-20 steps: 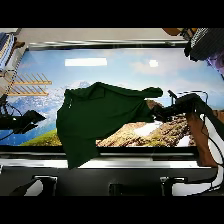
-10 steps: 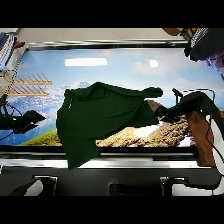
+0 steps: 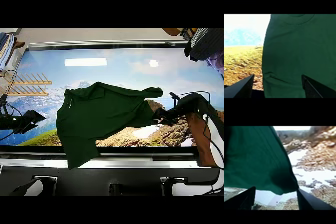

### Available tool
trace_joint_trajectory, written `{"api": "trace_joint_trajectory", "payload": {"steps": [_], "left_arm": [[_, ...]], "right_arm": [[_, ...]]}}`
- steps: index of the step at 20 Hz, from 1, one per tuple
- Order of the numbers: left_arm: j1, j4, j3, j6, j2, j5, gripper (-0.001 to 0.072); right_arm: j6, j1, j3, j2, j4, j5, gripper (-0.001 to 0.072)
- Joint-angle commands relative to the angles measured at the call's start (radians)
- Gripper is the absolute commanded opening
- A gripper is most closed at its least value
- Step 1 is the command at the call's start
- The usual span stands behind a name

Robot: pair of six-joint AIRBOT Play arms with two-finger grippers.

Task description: Fold the clothes and pants, and hang the long-sleeved shirts on hangers.

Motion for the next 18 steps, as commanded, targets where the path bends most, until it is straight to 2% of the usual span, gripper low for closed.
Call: {"api": "trace_joint_trajectory", "payload": {"steps": [1, 4, 5, 6, 7, 8, 9, 14, 18], "left_arm": [[0.001, 0.0, 0.0, 0.0, 0.001, 0.002, 0.0675], [0.001, 0.0, 0.0, 0.0, 0.001, 0.002, 0.0675], [0.001, 0.0, 0.0, 0.0, 0.001, 0.002, 0.0675], [0.001, 0.0, 0.0, 0.0, 0.001, 0.002, 0.0675], [0.001, 0.0, 0.0, 0.0, 0.001, 0.001, 0.0675], [0.001, 0.0, 0.0, 0.0, 0.001, 0.001, 0.0675], [0.001, 0.0, -0.002, 0.0, 0.001, 0.0, 0.0675], [0.062, 0.011, -0.113, 0.045, 0.001, -0.01, 0.0675], [0.073, -0.03, -0.217, 0.087, -0.011, 0.074, 0.0675]], "right_arm": [[-0.01, 0.001, -0.002, -0.035, 0.005, 0.019, 0.0585], [-0.026, 0.002, -0.001, -0.061, 0.076, 0.016, 0.0558], [-0.025, 0.002, -0.002, -0.066, 0.078, 0.016, 0.0481], [-0.025, 0.002, -0.002, -0.07, 0.074, 0.016, 0.0365], [-0.025, 0.002, -0.001, -0.07, 0.07, 0.02, 0.0301], [-0.026, 0.002, -0.001, -0.069, 0.072, 0.021, 0.0117], [-0.026, 0.002, -0.001, -0.066, 0.074, 0.023, 0.0037], [-0.021, 0.002, -0.001, 0.022, 0.076, 0.018, 0.0033], [0.011, 0.002, -0.001, 0.116, 0.076, -0.014, 0.0034]]}}
